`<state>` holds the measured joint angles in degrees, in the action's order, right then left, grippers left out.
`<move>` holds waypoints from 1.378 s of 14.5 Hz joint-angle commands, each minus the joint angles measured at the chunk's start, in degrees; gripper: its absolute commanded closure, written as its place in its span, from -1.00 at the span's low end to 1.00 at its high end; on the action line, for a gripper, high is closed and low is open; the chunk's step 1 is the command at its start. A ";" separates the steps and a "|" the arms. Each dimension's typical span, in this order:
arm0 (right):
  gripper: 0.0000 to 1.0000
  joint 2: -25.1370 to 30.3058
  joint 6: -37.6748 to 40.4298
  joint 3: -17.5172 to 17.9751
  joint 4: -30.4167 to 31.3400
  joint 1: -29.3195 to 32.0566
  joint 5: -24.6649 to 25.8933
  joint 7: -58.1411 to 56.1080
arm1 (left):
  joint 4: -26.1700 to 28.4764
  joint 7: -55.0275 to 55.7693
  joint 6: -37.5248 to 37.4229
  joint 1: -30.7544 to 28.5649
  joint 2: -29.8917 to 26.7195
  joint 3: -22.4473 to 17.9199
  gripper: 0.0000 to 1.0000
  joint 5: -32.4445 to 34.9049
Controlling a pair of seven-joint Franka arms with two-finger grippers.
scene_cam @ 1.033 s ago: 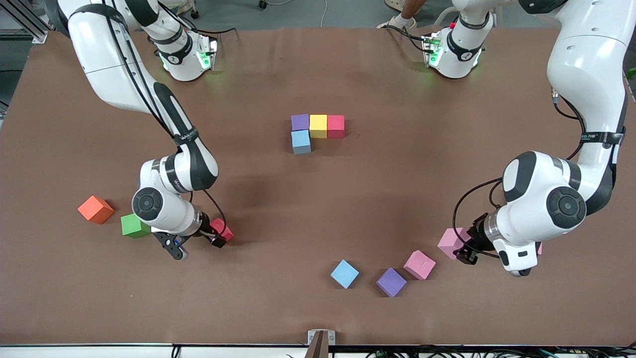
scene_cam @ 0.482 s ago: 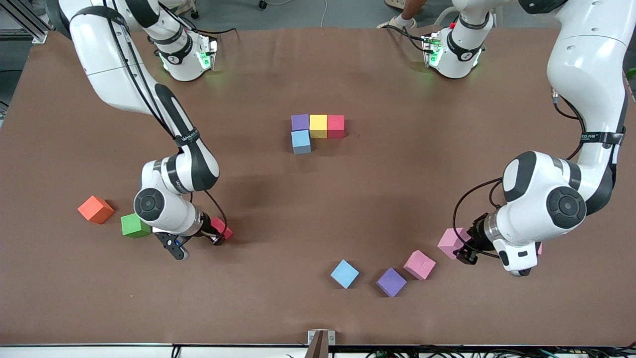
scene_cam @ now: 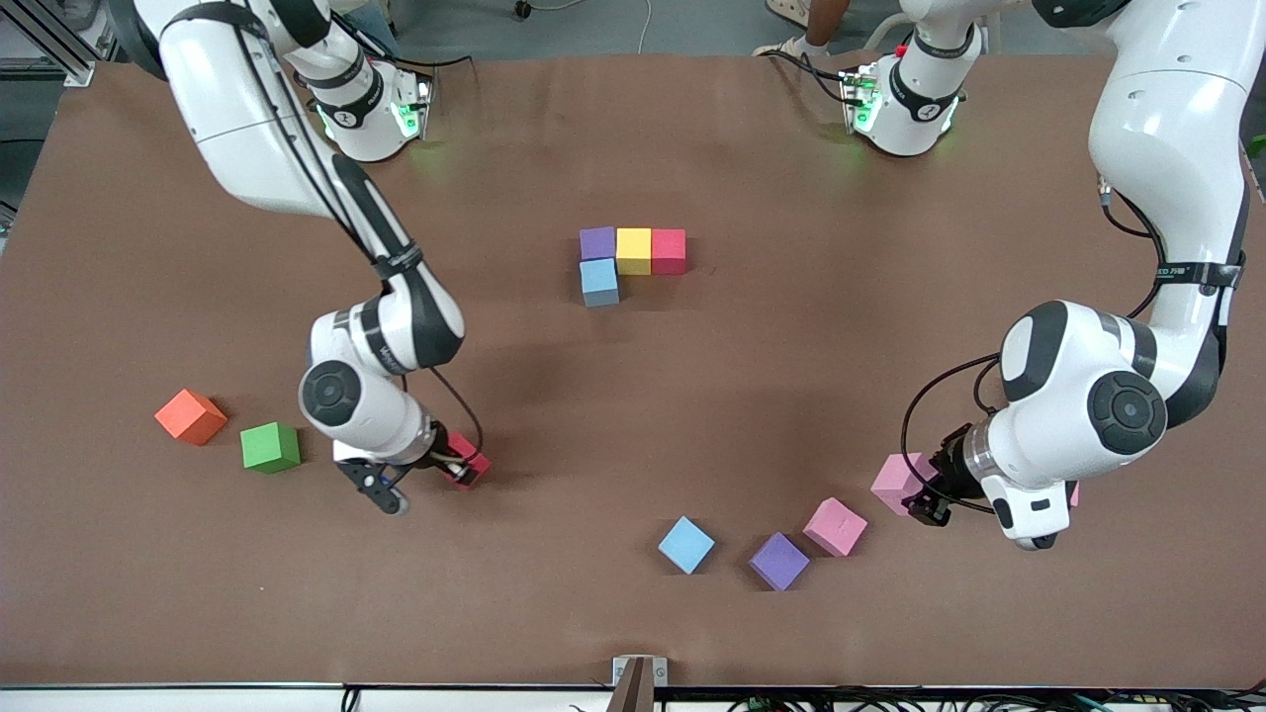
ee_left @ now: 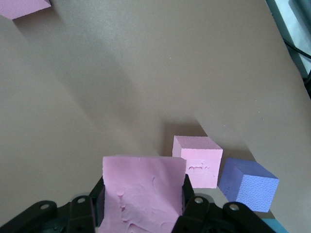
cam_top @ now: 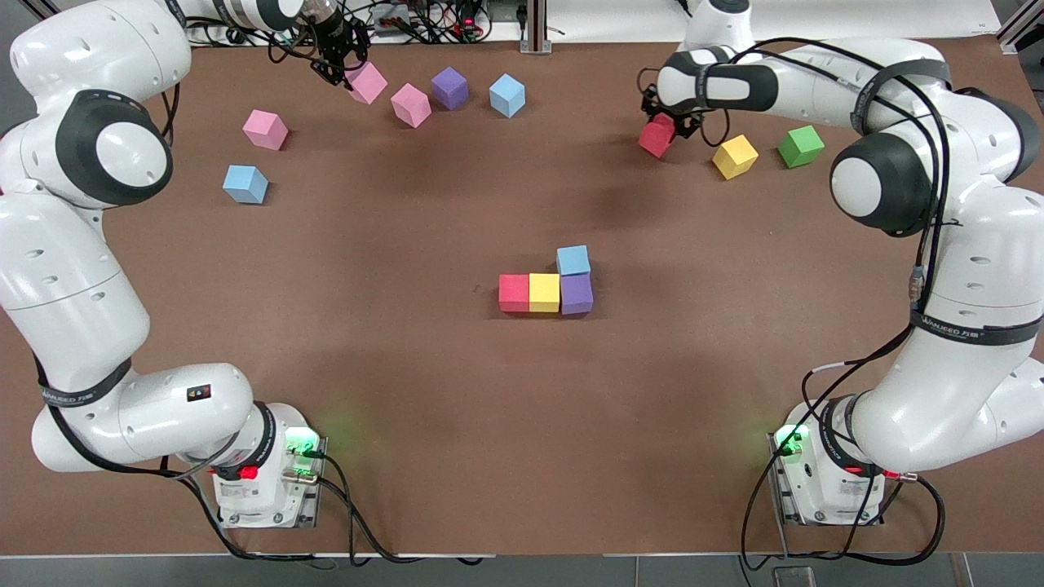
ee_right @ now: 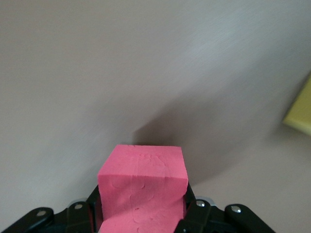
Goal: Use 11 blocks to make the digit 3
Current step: 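Grasp the red block with the right gripper, then carry the red block to the center and set it below the blue block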
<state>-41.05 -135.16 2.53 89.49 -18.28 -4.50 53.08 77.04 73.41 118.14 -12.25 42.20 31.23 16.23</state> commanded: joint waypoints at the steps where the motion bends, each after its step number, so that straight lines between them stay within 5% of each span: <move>1: 0.10 3.16 0.85 -0.33 0.95 -6.05 0.02 -2.53 | 0.83 -0.19 -0.28 -0.23 -1.06 0.06 0.67 -0.23; 8: 0.10 3.69 4.46 -0.33 1.65 -18.62 -0.07 -17.57 | 0.83 -0.20 -0.28 -0.23 -0.98 0.06 0.67 -0.14; 13: 0.10 7.03 4.46 -0.33 9.11 -20.22 -0.16 -24.52 | 0.83 -0.11 -0.28 -0.06 -0.98 -0.03 0.67 -0.14; 20: 0.10 6.60 3.94 -0.33 9.74 -23.02 -0.51 -22.59 | 0.83 -0.02 -0.20 -0.06 -0.89 -0.03 0.67 -0.14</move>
<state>-36.23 -130.39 2.69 96.72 -39.87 -4.51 30.04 77.11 73.39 118.14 -12.18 42.20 31.22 16.23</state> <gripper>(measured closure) 0.388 0.833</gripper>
